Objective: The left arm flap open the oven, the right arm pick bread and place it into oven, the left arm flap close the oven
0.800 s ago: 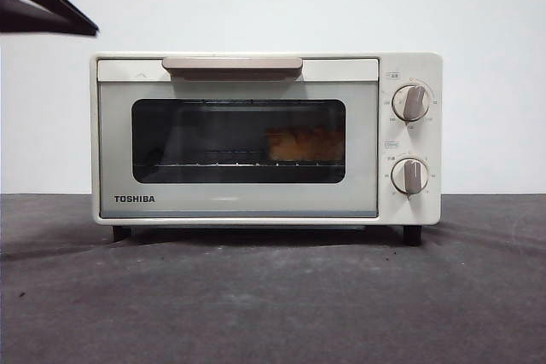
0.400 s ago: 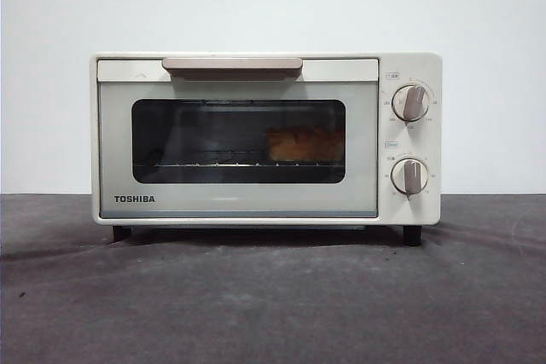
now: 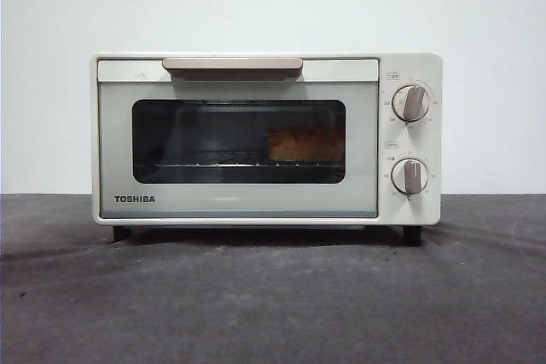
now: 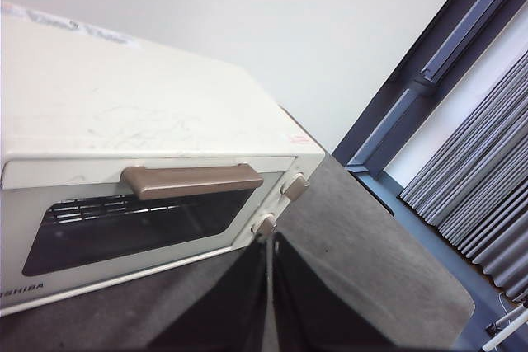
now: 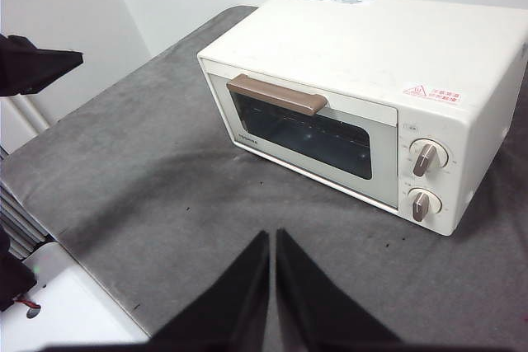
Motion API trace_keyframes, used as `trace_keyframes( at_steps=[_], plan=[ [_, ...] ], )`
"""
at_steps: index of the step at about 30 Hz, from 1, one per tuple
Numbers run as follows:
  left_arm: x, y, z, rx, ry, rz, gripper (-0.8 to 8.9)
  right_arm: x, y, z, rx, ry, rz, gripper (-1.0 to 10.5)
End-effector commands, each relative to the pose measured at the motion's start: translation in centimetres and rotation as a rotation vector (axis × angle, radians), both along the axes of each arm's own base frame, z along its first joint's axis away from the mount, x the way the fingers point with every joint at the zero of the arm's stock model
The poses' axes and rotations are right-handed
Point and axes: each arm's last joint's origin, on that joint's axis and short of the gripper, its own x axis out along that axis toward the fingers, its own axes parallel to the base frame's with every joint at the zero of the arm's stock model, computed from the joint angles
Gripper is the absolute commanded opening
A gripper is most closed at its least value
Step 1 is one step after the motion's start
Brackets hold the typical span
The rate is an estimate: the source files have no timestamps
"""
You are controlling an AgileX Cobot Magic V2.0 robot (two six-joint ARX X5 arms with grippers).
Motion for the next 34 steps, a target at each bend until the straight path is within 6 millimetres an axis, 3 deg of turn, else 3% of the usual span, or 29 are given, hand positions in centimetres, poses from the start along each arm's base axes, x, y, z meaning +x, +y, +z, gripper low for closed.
trace_keyframes(
  at_steps=[1,5,8,11,17,24,34],
  plan=[
    [-0.8,0.0,0.7,0.009,-0.064,-0.003,0.16,-0.1,-0.1,0.5,0.010,-0.025,0.014,0.1],
    [-2.2,0.2,0.7,0.141,-0.235,0.007,0.16,-0.1,-0.1,0.5,0.010,-0.025,0.014,0.1],
    [-2.7,0.5,-0.5,0.240,-0.293,0.115,0.16,-0.1,-0.1,0.5,0.010,-0.025,0.014,0.1],
    [-2.6,0.9,-2.5,0.297,-0.275,0.278,0.16,-0.1,-0.1,0.5,0.010,-0.025,0.014,0.1],
    [-1.6,1.6,-8.4,0.360,-0.209,0.559,0.16,-0.1,-0.1,0.5,0.010,-0.025,0.014,0.1],
    [-1.4,1.7,-13.8,0.376,-0.234,0.598,0.16,-0.1,-0.1,0.5,0.010,-0.025,0.014,0.1],
    [-0.9,1.8,-16.0,0.459,-0.211,0.591,0.16,-0.1,-0.1,0.5,0.009,-0.025,0.014,0.1]
  ],
)
